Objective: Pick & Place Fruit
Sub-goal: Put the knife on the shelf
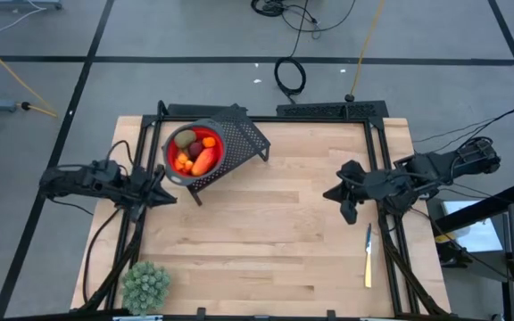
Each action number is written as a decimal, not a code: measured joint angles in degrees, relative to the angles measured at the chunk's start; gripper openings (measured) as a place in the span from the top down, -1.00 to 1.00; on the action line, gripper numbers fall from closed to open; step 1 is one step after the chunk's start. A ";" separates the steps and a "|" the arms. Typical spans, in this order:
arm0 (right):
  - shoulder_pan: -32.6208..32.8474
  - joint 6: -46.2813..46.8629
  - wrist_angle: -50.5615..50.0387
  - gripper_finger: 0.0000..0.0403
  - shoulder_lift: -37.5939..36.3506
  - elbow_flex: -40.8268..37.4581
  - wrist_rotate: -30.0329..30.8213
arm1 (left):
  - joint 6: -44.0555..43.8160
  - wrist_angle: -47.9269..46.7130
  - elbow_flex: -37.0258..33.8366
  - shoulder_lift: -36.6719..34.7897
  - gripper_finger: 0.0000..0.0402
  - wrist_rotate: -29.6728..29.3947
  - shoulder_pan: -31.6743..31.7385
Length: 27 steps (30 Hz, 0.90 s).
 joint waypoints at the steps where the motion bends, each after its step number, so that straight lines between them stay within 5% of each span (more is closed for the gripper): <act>1: 0.00 1.12 -0.23 1.00 0.00 0.00 -0.85 | -0.54 0.25 -0.54 0.04 0.96 0.04 -0.02; 18: 0.21 12.05 -8.33 1.00 3.15 0.00 -7.67 | -0.55 -0.16 -0.15 0.02 0.97 -0.52 -0.04; 27: 2.61 27.25 -14.70 1.00 5.63 -0.04 -11.58 | 0.16 -7.36 5.15 0.01 0.98 -1.01 0.00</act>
